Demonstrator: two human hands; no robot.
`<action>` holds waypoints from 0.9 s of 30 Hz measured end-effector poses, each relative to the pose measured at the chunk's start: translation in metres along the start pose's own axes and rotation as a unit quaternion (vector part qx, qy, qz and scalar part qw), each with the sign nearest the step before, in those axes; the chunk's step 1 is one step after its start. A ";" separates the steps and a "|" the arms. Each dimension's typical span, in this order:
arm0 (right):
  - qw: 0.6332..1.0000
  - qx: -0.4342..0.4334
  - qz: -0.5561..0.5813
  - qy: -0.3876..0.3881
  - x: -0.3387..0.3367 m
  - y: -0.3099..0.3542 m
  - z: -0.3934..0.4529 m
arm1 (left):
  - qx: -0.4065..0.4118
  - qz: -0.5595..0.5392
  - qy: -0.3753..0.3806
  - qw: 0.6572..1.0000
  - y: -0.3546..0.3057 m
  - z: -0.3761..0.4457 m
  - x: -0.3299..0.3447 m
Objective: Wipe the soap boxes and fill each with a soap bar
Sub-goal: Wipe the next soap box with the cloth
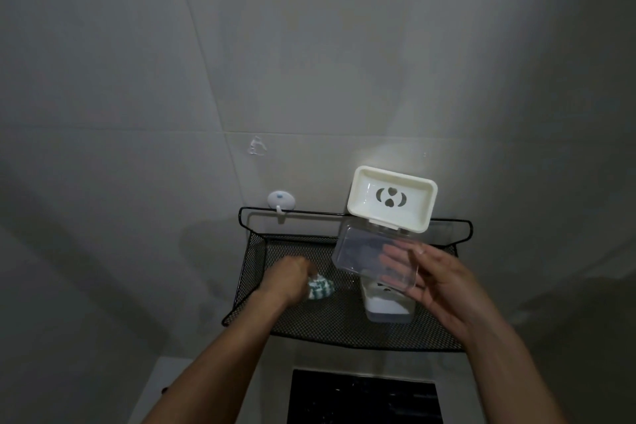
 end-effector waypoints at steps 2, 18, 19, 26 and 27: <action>1.000 -0.006 0.002 -0.004 -0.002 0.002 -0.001 | -0.022 -0.066 -0.029 0.997 0.005 -0.002 0.000; 0.998 -0.054 0.009 0.011 0.010 -0.001 0.004 | 0.096 -0.236 -0.378 0.890 -0.061 -0.092 -0.123; 0.998 -0.055 0.012 0.017 0.012 -0.002 0.004 | 0.098 -0.202 -0.372 0.901 -0.069 -0.093 -0.121; 0.997 -0.077 0.010 0.023 0.018 0.000 0.006 | 0.006 0.024 -0.298 0.954 -0.097 -0.080 -0.088; 0.997 -0.079 0.013 0.022 0.017 0.000 0.006 | 0.000 0.034 -0.294 0.955 -0.099 -0.078 -0.086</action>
Point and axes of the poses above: each hand's wrist, its own z-axis towards the middle knuckle, its own x-axis out of the palm, y = z × x, the point moved 4 cm from there along z, towards the middle knuckle, and after that the axes turned 2 degrees about y, right-handed, at the moved point
